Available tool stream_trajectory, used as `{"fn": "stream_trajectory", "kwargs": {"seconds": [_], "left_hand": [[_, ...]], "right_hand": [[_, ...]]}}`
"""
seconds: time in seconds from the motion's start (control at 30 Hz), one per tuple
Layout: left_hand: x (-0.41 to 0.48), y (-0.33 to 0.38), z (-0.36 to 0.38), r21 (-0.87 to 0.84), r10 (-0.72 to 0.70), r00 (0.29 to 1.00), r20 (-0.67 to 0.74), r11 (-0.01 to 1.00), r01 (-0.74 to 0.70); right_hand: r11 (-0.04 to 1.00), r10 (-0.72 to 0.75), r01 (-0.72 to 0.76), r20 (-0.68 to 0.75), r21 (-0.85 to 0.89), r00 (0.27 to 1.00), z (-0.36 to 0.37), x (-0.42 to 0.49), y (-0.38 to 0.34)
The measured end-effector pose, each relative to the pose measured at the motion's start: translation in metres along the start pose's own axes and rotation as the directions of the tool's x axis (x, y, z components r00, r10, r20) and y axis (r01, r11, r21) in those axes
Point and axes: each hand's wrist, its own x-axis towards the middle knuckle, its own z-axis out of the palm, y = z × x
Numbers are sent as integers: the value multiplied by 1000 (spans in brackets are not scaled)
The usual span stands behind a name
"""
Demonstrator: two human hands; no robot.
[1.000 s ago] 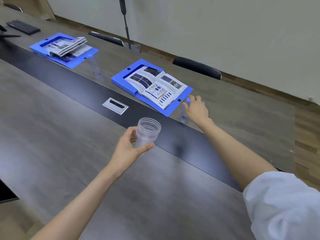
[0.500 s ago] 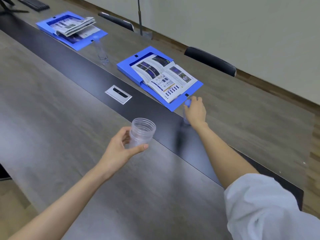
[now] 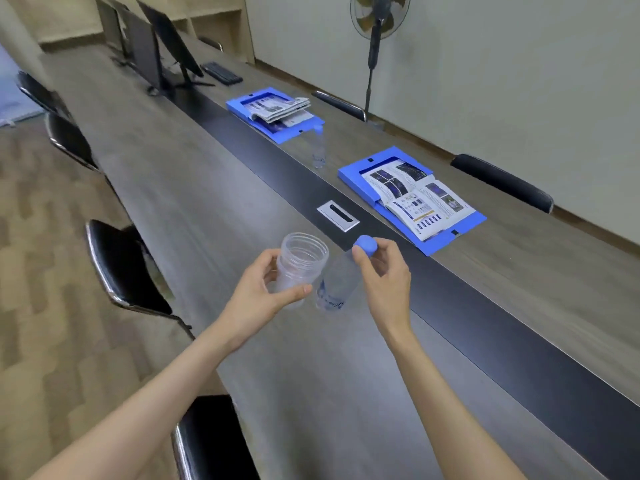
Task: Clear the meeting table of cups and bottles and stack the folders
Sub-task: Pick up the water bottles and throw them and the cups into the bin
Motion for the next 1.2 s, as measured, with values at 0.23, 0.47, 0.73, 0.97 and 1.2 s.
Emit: {"fn": "stream_trajectory", "kwargs": {"seconds": [0.23, 0.47, 0.73, 0.97, 1.2], "left_hand": [[-113, -7, -142, -76, 70, 988, -135, 994, -81], [-209, -22, -267, -131, 108, 965, -238, 981, -142], [-219, -50, -375, -159, 106, 932, -347, 973, -170], [-148, -77, -422, -102, 103, 928, -357, 984, -149], [-58, -72, -464, -46, 66, 938, -340, 995, -87]], "right_hand": [[991, -128, 134, 176, -19, 976, 123, -120, -79], [981, -186, 195, 275, -5, 943, 243, -218, -132], [955, -257, 294, 409, -30, 875, 350, -233, -155], [966, -221, 257, 404, -36, 887, 420, -166, -128], [990, -98, 129, 390, -54, 915, 474, -78, -107]]}}
